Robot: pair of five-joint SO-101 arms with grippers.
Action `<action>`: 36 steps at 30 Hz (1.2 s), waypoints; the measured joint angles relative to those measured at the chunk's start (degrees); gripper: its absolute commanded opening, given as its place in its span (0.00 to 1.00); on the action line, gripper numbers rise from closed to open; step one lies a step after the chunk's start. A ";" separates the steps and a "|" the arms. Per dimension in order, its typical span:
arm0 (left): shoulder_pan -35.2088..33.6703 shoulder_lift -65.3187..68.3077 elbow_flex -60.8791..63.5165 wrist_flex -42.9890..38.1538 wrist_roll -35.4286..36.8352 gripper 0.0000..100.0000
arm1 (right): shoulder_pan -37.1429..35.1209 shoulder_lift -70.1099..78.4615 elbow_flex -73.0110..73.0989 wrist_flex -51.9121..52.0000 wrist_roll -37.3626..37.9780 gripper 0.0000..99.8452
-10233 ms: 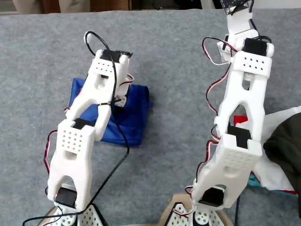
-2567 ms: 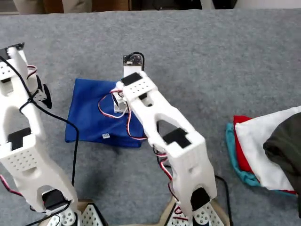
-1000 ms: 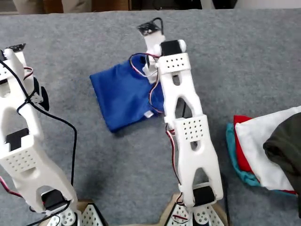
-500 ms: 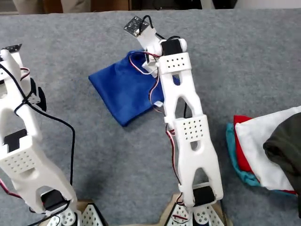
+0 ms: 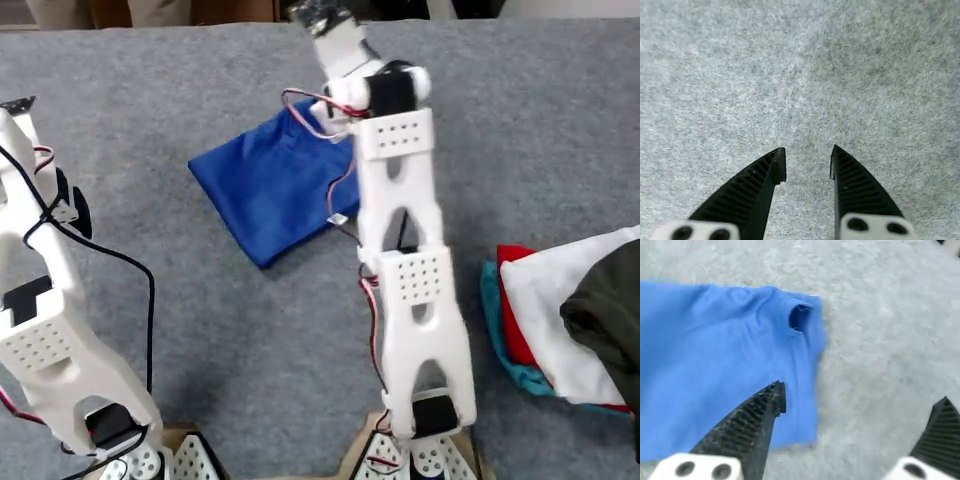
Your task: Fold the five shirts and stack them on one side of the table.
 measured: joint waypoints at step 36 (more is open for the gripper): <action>-6.07 0.00 -0.09 0.00 0.00 0.16 | 15.21 -53.01 58.64 -0.97 -46.68 0.42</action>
